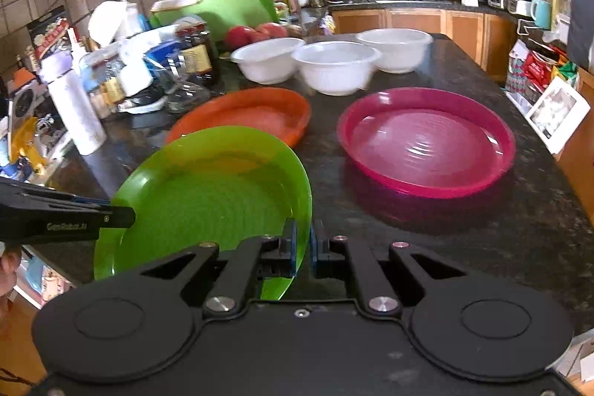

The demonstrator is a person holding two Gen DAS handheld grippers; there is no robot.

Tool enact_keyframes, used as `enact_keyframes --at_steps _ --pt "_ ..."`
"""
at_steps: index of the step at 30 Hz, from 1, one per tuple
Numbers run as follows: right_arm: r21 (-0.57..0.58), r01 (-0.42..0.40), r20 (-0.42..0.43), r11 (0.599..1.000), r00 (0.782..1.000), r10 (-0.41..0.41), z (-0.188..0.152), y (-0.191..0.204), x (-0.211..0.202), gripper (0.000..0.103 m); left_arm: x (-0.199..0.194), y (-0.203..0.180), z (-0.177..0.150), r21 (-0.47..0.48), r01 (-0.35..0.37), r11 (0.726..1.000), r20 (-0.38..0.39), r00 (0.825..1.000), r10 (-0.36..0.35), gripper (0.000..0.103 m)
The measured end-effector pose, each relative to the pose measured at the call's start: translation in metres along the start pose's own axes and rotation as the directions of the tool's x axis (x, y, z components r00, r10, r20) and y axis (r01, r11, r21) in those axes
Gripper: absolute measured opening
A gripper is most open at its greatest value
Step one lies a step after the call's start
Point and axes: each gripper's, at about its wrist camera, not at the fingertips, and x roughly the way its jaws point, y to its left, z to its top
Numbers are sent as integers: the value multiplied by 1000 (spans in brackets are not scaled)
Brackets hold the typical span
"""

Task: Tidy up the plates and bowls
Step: 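Lift the green plate with the left gripper toward the orange plate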

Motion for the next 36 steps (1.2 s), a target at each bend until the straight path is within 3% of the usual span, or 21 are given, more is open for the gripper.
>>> enact_keyframes --at_steps 9,17,25,28,32,36 --pt "-27 -97 -24 995 995 96 14 70 32 9 -8 79 -8 -63 -71 996 29 997 72 21" --pt "-49 -120 -62 992 991 117 18 115 60 9 6 129 -9 -85 -122 989 16 992 124 21" --pt "-39 -70 -55 997 996 68 20 131 70 11 19 150 -7 -54 -89 995 8 996 89 21" --pt "-28 -41 -47 999 998 40 20 132 70 16 22 154 -4 -44 -64 997 14 998 64 22" --pt "-9 5 -1 1000 1000 -5 21 129 65 16 21 157 -2 -26 -42 999 38 998 43 31" --pt "32 55 48 998 997 -57 23 121 54 19 18 156 3 -7 -16 1000 60 998 17 32"
